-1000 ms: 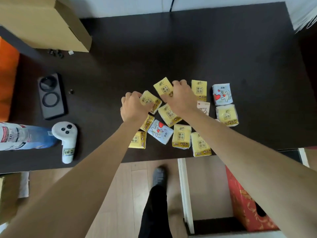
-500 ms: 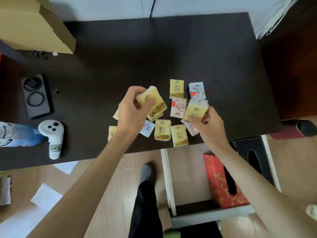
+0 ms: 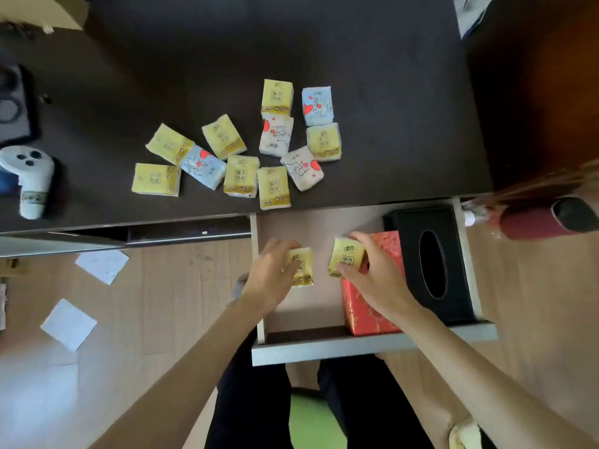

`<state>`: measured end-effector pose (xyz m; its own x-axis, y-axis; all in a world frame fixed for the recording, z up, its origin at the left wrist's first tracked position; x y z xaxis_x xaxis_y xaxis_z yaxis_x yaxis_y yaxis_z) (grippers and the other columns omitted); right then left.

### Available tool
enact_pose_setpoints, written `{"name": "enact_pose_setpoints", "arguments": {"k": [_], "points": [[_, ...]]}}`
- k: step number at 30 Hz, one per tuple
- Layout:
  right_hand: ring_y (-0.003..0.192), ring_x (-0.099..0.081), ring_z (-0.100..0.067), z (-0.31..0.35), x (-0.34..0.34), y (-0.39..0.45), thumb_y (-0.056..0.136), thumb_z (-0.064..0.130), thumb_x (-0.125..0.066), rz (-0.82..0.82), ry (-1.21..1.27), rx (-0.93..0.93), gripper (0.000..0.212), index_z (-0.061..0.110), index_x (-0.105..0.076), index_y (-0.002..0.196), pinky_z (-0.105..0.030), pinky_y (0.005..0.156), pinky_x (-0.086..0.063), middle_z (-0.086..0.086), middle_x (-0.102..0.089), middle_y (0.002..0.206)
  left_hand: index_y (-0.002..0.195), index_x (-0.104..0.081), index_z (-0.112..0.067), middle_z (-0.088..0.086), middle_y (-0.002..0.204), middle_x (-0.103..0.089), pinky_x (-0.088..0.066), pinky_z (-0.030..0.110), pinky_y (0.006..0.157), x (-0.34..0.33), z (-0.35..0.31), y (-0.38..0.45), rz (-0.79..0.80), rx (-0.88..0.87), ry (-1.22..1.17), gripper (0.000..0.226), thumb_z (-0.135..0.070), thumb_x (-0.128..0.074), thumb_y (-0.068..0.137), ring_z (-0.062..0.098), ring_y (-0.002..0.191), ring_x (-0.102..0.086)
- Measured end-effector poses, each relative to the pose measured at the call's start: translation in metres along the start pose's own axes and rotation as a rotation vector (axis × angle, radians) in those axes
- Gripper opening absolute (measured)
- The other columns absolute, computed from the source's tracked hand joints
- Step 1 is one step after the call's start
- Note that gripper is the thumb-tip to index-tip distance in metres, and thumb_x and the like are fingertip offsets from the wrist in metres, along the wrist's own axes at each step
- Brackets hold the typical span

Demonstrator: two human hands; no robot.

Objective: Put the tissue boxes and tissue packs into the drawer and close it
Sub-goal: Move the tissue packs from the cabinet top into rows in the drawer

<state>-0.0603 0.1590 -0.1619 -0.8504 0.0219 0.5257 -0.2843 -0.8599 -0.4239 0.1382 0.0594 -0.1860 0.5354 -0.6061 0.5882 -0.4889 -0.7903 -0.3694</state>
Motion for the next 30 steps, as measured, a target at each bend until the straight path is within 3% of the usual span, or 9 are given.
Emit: {"name": "enact_pose_setpoints", "arguments": {"k": [3,7,10,12,18,21,24,27,30], "points": [[0.098,-0.062,-0.007,-0.012,-0.002,0.021,0.093,0.032,-0.074,-0.026,-0.110,0.058,0.054,0.032,-0.048,0.140,-0.038,0.077,-0.059,0.012,-0.062,0.108,0.121,-0.063,-0.017,0.002,0.112,-0.056,-0.038,0.027,0.075,-0.012,0.007,0.017,-0.011,-0.051,0.135,0.030,-0.010,-0.062,0.091,0.025,0.095,-0.059],[0.088,-0.055,-0.005,-0.017,-0.005,0.055,0.088,0.044,-0.073,-0.130,-0.213,0.167,0.057,0.036,-0.046,0.138,-0.027,0.067,-0.047,0.016,-0.052,0.098,0.121,-0.062,-0.011,0.008,0.114,-0.057,-0.043,0.033,0.073,-0.014,0.017,0.045,-0.086,-0.184,0.249,0.030,-0.008,-0.060,0.091,0.033,0.092,-0.062],[0.090,-0.054,-0.009,-0.009,-0.011,0.075,0.082,0.044,-0.078,-0.154,-0.283,0.237,0.051,0.033,-0.049,0.122,-0.035,0.069,-0.048,0.023,-0.047,0.092,0.121,-0.062,-0.010,0.011,0.117,-0.059,-0.045,0.040,0.083,-0.010,0.026,0.062,-0.090,-0.236,0.329,0.032,-0.010,-0.061,0.089,0.036,0.098,-0.060],[0.091,-0.053,-0.010,-0.005,-0.016,0.082,0.078,0.048,-0.077,-0.119,-0.362,0.254,0.048,0.034,-0.050,0.115,-0.039,0.071,-0.047,0.020,-0.052,0.090,0.116,-0.065,-0.012,0.011,0.112,-0.064,-0.039,0.043,0.094,-0.008,0.034,0.069,-0.104,-0.304,0.493,0.032,-0.011,-0.064,0.084,0.037,0.100,-0.060],[0.089,-0.061,-0.014,-0.008,-0.032,0.086,0.084,0.056,-0.072,-0.053,-0.582,0.341,0.043,0.038,-0.055,0.119,-0.036,0.070,-0.046,0.012,-0.064,0.098,0.108,-0.066,-0.018,0.002,0.098,-0.068,-0.025,0.038,0.112,-0.010,0.057,0.071,-0.203,-0.506,0.769,0.024,-0.028,-0.061,0.086,0.028,0.099,-0.062],[0.088,-0.062,-0.017,-0.009,-0.036,0.093,0.079,0.061,-0.071,-0.054,-0.649,0.364,0.041,0.040,-0.058,0.111,-0.039,0.070,-0.047,0.014,-0.067,0.093,0.101,-0.068,-0.021,0.002,0.090,-0.072,-0.023,0.039,0.115,-0.015,0.068,0.074,-0.240,-0.528,0.838,0.025,-0.034,-0.067,0.080,0.028,0.097,-0.064],[0.082,-0.061,-0.012,-0.008,-0.042,0.097,0.073,0.062,-0.076,-0.055,-0.625,0.378,0.038,0.036,-0.062,0.098,-0.036,0.068,-0.047,0.015,-0.066,0.086,0.094,-0.068,-0.025,0.004,0.083,-0.071,-0.025,0.037,0.109,-0.018,0.071,0.077,-0.312,-0.537,0.960,0.020,-0.037,-0.067,0.077,0.031,0.091,-0.065],[0.077,-0.064,-0.015,-0.006,-0.051,0.100,0.074,0.054,-0.083,-0.004,-0.568,0.359,0.037,0.025,-0.065,0.089,-0.037,0.066,-0.048,0.008,-0.068,0.081,0.102,-0.068,-0.029,0.004,0.095,-0.072,-0.027,0.035,0.106,-0.019,0.067,0.077,-0.287,-0.505,0.930,0.025,-0.042,-0.061,0.083,0.029,0.100,-0.062],[0.093,-0.065,-0.028,-0.005,-0.059,0.102,0.081,0.060,-0.074,0.003,-0.751,0.331,0.043,0.020,-0.060,0.088,-0.040,0.069,-0.046,-0.001,-0.068,0.094,0.111,-0.066,-0.030,0.003,0.102,-0.072,-0.023,0.036,0.109,-0.016,0.063,0.067,-0.204,-0.498,0.900,0.041,-0.058,-0.055,0.085,0.025,0.108,-0.059]]}}
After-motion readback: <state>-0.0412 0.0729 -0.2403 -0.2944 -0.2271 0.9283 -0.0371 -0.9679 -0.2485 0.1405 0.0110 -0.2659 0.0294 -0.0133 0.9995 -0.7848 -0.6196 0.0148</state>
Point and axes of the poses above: each hand's wrist, its own y-axis towards the middle knuckle, its own x-axis out of the back of the hand, z = x × y, the point moved 2 cm from there along y, towards the middle knuckle
